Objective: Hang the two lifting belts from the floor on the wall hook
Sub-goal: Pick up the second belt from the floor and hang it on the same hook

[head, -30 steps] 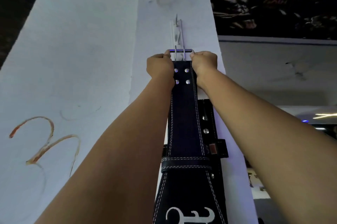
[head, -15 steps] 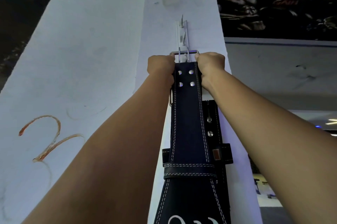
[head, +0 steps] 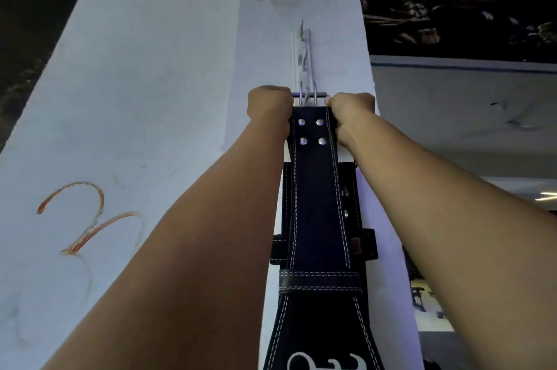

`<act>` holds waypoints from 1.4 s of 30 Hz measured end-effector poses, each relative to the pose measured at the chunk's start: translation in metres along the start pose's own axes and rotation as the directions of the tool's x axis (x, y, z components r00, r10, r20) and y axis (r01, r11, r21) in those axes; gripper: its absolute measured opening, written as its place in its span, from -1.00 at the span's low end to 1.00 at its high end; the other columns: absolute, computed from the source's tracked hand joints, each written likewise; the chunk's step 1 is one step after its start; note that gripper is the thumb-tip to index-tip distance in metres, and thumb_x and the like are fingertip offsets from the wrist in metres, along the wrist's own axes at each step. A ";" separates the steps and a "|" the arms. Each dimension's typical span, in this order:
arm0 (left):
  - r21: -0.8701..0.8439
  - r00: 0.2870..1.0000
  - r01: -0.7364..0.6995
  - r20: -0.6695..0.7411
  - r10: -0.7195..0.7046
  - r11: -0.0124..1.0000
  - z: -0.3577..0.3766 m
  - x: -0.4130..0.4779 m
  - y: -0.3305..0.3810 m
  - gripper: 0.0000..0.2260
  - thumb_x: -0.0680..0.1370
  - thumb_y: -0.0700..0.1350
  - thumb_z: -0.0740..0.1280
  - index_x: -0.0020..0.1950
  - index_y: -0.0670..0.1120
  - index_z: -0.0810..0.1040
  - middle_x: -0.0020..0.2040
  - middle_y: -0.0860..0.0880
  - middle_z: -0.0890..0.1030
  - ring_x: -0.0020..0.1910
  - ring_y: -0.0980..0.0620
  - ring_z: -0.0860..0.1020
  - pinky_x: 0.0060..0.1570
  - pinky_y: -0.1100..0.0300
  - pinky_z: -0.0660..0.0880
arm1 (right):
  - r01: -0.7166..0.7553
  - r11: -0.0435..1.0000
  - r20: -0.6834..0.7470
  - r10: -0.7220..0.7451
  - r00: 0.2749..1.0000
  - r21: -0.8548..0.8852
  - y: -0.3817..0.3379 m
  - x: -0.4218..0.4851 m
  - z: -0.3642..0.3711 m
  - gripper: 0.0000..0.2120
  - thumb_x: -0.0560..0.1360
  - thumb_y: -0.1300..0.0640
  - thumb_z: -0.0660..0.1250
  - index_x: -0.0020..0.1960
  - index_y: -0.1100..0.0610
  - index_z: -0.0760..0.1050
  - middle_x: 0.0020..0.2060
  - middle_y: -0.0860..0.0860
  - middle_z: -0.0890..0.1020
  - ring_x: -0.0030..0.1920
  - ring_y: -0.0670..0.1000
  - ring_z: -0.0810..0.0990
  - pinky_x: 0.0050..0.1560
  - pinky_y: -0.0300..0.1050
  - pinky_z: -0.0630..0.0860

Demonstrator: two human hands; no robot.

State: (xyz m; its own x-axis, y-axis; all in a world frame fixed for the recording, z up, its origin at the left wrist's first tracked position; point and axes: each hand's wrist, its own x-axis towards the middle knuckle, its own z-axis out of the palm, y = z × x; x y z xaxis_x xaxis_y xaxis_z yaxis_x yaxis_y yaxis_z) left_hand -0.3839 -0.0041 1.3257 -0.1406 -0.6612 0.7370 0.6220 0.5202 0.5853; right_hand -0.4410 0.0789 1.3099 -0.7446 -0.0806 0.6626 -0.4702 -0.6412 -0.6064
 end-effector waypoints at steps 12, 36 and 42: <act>-0.079 0.999 -0.047 -0.025 0.046 0.996 -0.007 -0.033 -0.013 -0.83 0.51 -0.09 0.36 -0.04 -0.20 0.56 -0.24 -0.06 0.53 -0.19 -0.07 0.52 -0.30 0.21 0.49 | -0.006 0.998 0.049 0.009 0.999 -0.061 0.004 -0.006 -0.009 -0.90 0.41 0.23 0.38 -0.28 0.15 0.50 -0.17 0.11 0.60 -0.18 0.10 0.54 0.04 0.11 0.58; 0.587 0.887 -0.460 0.336 0.316 0.667 -0.065 -0.156 -0.030 -0.61 0.55 -0.14 0.23 0.39 -0.10 0.35 0.25 -0.12 0.55 0.16 -0.08 0.51 0.09 0.25 0.36 | 0.342 0.869 0.283 -0.248 0.926 -0.358 0.013 -0.109 -0.088 -0.62 0.46 0.12 0.36 0.25 0.19 0.50 0.12 0.11 0.64 0.16 0.06 0.58 0.18 -0.21 0.41; 0.828 0.848 -0.508 0.433 0.304 0.238 -0.087 -0.190 -0.019 -0.50 0.59 0.01 0.12 0.50 -0.09 0.15 0.53 -0.07 0.21 0.53 -0.05 0.13 0.43 0.00 0.11 | 0.542 0.648 0.462 -0.313 0.830 -0.535 0.007 -0.138 -0.120 -0.50 0.49 0.08 0.31 0.40 0.13 0.32 0.36 0.11 0.46 0.39 0.07 0.39 0.35 -0.15 0.27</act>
State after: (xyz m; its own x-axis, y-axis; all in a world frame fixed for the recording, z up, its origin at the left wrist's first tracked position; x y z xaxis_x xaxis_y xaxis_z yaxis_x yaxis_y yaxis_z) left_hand -0.3021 0.0645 1.1452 -0.2638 -0.1686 0.9497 -0.4179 0.9074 0.0450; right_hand -0.3981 0.1766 1.1611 -0.2519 -0.2193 0.9426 -0.9618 -0.0515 -0.2690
